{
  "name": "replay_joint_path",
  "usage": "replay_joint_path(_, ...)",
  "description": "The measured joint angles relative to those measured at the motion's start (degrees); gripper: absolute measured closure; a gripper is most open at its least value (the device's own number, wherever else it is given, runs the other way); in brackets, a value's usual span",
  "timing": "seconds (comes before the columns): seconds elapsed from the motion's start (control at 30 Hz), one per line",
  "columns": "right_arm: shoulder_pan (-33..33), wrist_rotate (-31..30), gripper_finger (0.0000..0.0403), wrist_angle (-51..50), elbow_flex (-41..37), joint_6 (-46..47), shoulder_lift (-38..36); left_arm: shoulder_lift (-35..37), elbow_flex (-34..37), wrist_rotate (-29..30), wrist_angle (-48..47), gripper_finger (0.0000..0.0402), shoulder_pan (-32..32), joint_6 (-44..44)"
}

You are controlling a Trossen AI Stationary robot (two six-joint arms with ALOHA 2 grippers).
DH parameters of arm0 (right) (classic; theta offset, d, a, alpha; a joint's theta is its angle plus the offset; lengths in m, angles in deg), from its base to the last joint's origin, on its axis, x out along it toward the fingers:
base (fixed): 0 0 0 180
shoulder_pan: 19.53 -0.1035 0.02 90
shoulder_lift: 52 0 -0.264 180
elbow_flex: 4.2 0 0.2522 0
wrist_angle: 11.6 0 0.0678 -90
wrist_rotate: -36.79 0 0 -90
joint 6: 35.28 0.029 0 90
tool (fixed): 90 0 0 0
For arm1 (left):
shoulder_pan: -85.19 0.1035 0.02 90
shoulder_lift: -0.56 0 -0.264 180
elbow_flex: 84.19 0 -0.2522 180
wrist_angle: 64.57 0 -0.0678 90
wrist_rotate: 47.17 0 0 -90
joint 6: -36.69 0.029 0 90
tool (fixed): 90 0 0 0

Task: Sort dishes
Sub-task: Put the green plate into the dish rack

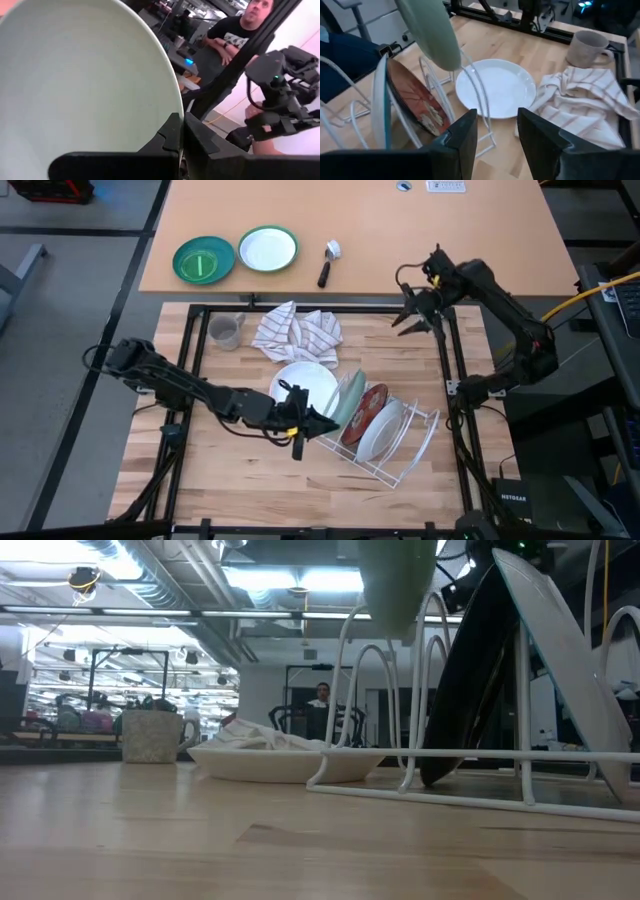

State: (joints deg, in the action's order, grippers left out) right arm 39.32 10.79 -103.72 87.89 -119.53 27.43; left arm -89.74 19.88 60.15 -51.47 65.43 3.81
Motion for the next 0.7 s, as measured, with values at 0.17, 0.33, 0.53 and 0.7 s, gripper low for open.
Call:
replay_joint_path(0.17,0.00,1.24,0.0258,9.18,-9.99,3.23,-4.49,-2.93,0.00,0.26,-0.45,0.0401,0.58,-0.28)
replay_joint_path(0.33,0.00,1.57,0.0258,12.40,-16.14,4.72,-7.32,-6.25,0.00,0.26,-0.71,0.0401,1.72,-0.09)
replay_joint_path(0.53,0.00,2.53,0.0258,12.51,-22.46,4.46,-11.04,-10.03,-0.06,0.39,-0.66,0.0401,3.35,0.34)
replay_joint_path(0.7,0.00,4.69,0.0258,12.57,-27.14,4.46,-14.90,-12.09,-0.02,0.09,-1.05,0.0401,4.47,0.55)
